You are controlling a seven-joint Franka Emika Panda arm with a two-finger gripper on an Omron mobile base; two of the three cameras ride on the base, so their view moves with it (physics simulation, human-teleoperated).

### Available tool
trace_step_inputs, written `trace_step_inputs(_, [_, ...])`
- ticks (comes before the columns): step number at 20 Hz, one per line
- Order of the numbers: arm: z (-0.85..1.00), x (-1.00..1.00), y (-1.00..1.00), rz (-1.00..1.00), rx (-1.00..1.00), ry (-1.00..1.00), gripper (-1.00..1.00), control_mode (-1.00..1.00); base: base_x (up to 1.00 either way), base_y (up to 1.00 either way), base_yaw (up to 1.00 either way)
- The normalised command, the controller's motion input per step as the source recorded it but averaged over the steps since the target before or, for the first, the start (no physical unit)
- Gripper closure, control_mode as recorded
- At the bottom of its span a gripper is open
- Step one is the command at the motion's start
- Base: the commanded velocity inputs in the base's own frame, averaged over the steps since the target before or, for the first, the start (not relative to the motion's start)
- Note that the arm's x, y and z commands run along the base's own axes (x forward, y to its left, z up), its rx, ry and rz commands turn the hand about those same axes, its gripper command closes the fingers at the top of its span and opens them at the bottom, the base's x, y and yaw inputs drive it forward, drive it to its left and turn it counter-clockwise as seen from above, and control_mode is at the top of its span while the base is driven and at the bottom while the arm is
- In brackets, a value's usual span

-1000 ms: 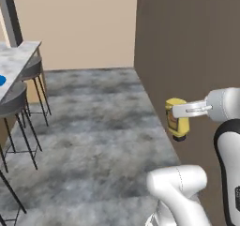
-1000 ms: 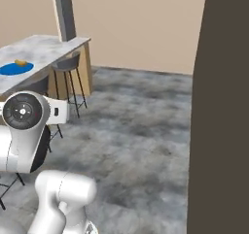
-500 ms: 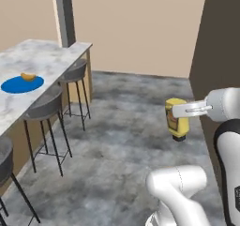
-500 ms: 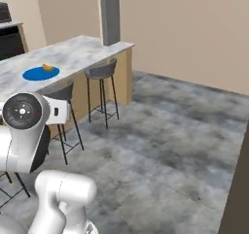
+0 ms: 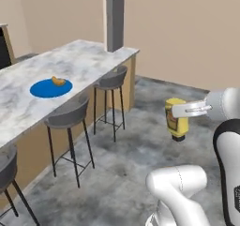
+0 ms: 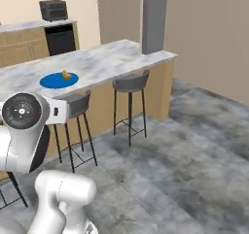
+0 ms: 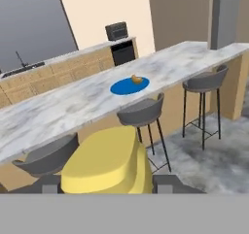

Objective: Move the hot dog bun to the plate on the dining table and place the condiment next to that plate. Then navigate to the fridge and take the sausage and place it on the plate as well.

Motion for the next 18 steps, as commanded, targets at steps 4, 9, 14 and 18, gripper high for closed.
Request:
trace_step_inputs(4, [0.0, 0.0, 0.0, 0.0, 0.0, 0.0, 1.0, 1.0, 1.0, -0.35, 0.51])
trace_step_inputs(9, [0.0, 0.0, 0.0, 0.0, 0.0, 0.0, 1.0, 1.0, 1.0, -0.37, 0.51])
trace_step_inputs(14, [0.0, 0.0, 0.0, 0.0, 0.0, 0.0, 1.0, 1.0, 0.95, -0.38, 0.52])
trace_step_inputs(18, [0.0, 0.0, 0.0, 0.0, 0.0, 0.0, 1.0, 1.0, 0.86, -0.39, 0.52])
